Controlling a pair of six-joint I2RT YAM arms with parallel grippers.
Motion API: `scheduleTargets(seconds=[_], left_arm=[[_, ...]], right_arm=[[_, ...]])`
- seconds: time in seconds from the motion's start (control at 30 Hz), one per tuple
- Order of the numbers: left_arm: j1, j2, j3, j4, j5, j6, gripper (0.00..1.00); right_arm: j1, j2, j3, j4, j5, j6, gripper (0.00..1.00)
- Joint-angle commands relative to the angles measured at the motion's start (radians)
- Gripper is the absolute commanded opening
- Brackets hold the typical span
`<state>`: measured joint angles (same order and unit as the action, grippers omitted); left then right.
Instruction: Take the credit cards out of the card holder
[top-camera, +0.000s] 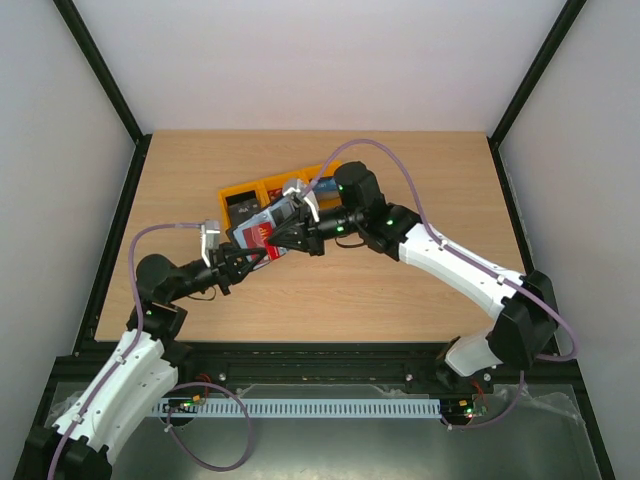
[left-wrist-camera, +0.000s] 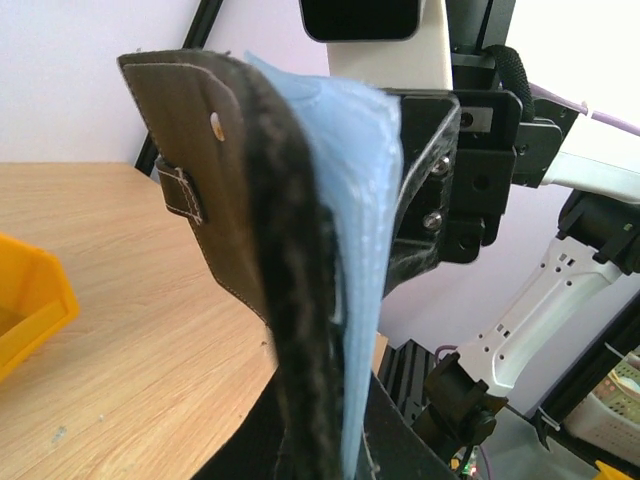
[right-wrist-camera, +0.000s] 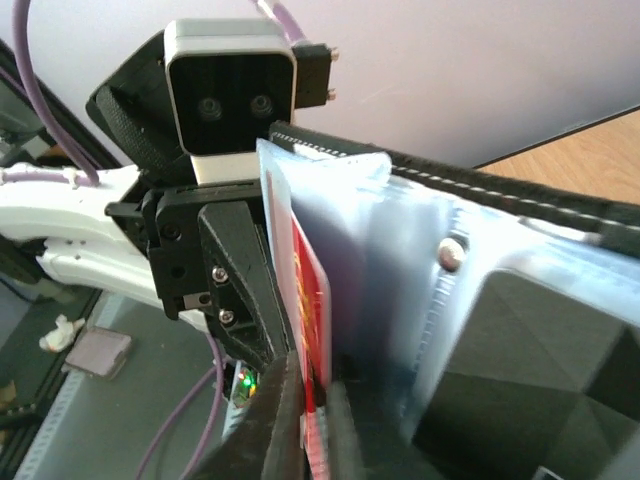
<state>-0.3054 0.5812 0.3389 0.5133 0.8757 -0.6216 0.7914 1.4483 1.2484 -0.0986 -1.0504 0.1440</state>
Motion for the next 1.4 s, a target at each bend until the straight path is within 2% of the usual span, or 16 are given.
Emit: scheduleTargets(seconds=[0.0, 0.1, 0.13, 0.2, 0.4, 0.6, 0.8, 1.0, 1.13, 1.3, 1.37], left_arm=[[-0.006, -0.002, -0.018, 0.095, 0.004, -0.03, 0.03], [-0.009, -0.004, -0.021, 0.096, 0.004, -0.023, 0.03], [-0.009, -0.007, -0.023, 0.093, 0.001, -0.023, 0.05], [-0.008, -0.01, -0.023, 0.087, -0.005, -0.026, 0.14], [-0.008, -0.029, -0.034, 0.083, -0.024, -0.033, 0.23], [-0.008, -0.033, -0.044, 0.09, -0.032, -0.045, 0.23], [-0.008, -0.033, -0.041, 0.081, -0.032, -0.046, 0.19], [-0.008, -0.034, -0.038, 0.061, -0.034, -0.044, 0.07], [-0.008, -0.034, -0.043, 0.029, -0.052, -0.052, 0.04], [0.004, -0.038, -0.046, -0.044, -0.132, -0.062, 0.03], [0.018, -0.043, -0.051, -0.098, -0.211, -0.079, 0.03]], right_arm=[[0.019, 0.018, 0.032, 0.035, -0.074, -0.014, 0.02], [0.019, -0.015, -0.002, 0.067, -0.061, -0.024, 0.02], [0.016, -0.02, -0.011, 0.07, -0.05, -0.023, 0.02], [0.009, -0.02, -0.019, 0.065, -0.045, -0.019, 0.02], [-0.02, -0.019, -0.008, -0.009, -0.02, -0.045, 0.02], [-0.049, -0.042, -0.002, -0.06, -0.004, -0.071, 0.02], [-0.065, -0.05, 0.011, -0.123, 0.014, -0.11, 0.02], [-0.098, -0.074, 0.016, -0.196, 0.055, -0.15, 0.02], [-0.119, -0.09, 0.007, -0.229, 0.105, -0.165, 0.02], [-0.153, -0.102, -0.001, -0.269, 0.179, -0.174, 0.02], [-0.164, -0.108, 0.001, -0.266, 0.219, -0.158, 0.02]])
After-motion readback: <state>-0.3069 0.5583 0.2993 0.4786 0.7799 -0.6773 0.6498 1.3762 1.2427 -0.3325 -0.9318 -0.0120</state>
